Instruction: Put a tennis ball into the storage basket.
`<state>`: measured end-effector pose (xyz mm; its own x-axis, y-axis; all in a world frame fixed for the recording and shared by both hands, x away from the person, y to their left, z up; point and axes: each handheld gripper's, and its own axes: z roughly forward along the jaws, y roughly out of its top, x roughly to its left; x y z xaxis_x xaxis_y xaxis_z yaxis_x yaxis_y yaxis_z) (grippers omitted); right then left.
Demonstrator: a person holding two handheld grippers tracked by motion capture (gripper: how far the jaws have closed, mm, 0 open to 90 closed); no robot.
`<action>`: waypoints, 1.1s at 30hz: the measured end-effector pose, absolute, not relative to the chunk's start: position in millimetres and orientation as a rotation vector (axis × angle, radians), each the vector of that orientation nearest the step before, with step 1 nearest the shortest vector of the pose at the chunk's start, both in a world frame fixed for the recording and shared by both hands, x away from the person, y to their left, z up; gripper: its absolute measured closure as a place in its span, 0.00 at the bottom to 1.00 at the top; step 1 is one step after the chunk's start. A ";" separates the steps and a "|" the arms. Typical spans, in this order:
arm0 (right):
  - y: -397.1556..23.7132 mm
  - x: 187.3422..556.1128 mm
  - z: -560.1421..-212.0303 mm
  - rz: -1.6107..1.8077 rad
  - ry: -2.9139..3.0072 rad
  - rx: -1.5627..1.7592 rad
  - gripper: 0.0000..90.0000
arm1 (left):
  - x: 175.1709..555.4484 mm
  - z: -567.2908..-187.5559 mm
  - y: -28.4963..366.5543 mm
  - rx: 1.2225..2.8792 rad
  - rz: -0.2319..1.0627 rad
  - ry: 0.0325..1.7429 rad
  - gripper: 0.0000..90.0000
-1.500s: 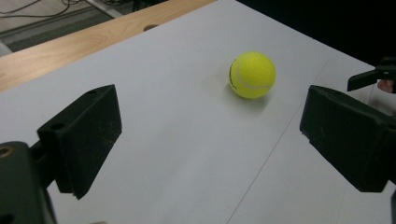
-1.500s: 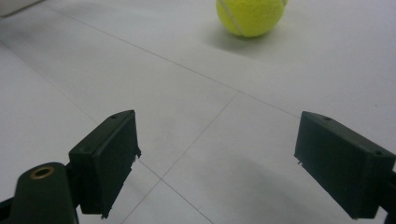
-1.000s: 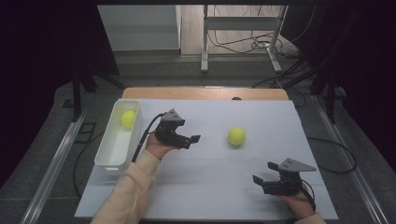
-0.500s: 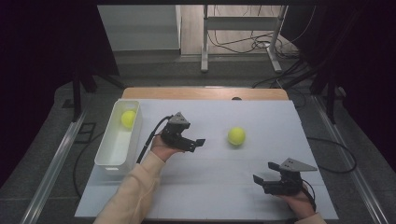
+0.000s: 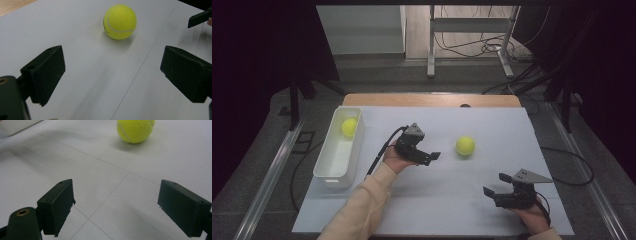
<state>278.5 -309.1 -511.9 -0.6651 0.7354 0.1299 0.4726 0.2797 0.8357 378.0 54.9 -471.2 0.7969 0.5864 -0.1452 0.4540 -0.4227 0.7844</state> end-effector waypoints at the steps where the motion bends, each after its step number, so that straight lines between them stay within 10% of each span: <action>1: -309.0 278.6 -511.9 1.330 2.272 1.105 0.16 | 378.9 -471.8 53.0 2.090 0.185 0.766 0.07; 33: -308.6 279.7 -513.1 1.315 2.269 1.117 0.16 | 402.1 -481.3 6.8 2.123 0.145 0.748 0.08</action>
<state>279.7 -308.6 -513.1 -0.6572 0.7433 0.1250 0.4780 0.2828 0.8316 402.1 6.8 -481.3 0.8139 0.5591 -0.1579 0.4594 -0.4532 0.7639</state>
